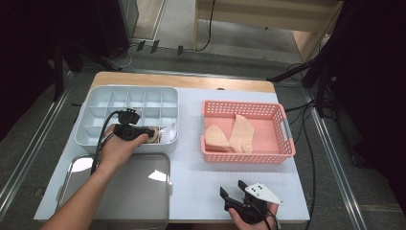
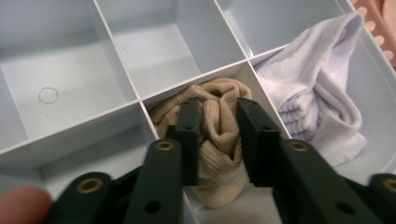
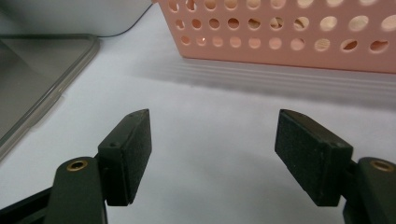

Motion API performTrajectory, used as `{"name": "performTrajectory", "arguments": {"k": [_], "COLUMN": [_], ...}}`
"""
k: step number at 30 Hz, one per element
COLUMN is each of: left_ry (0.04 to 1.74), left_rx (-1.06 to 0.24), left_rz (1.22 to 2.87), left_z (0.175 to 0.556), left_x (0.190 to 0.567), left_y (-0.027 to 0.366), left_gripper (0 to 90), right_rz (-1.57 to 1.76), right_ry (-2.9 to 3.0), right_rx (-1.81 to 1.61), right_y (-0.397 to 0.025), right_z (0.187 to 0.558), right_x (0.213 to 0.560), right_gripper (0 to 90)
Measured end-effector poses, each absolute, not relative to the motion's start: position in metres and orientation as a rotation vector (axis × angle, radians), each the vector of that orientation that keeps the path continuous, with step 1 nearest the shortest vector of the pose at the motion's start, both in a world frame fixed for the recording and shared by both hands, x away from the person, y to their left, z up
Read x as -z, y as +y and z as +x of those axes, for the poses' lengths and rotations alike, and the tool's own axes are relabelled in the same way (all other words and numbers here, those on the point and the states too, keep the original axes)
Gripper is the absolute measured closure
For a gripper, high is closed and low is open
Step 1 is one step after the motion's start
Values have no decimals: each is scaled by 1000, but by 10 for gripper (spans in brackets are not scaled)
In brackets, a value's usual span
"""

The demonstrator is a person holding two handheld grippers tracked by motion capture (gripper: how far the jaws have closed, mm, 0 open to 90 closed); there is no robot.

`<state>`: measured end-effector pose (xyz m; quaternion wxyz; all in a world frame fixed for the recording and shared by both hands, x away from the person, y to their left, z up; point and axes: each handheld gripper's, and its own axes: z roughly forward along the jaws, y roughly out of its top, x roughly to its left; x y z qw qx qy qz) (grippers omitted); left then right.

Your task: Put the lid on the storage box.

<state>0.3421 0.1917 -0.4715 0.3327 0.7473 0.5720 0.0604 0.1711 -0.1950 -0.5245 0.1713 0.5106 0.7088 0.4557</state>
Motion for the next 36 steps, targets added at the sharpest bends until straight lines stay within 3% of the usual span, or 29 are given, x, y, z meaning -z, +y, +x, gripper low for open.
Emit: {"name": "performTrajectory", "arguments": {"k": [10,12,17,21,36], "left_ry": [1420,1404,1372,1353,1283], "left_rx": [-240,-247,-355,-472,-524], "left_rz": [1862,1840,1815,1808,1688], "left_z": [326,323,312,301,261], "left_x": [458,456,451,446,445], "left_y": [196,196,193,191,205], "left_gripper": [444,363,17,0,0], "right_rz": [1457,1460,1458,1453,1453], "right_ry": [2012,2010,2009,2010,2003], "right_rx": [-1293,-1294,-1295,-1295,-1295], "right_y": [-195,-195,-195,-195,-196], "right_z": [171,171,171,171,171], "right_x": [525,525,525,525,524], "right_gripper": [275,275,273,273,272]}}
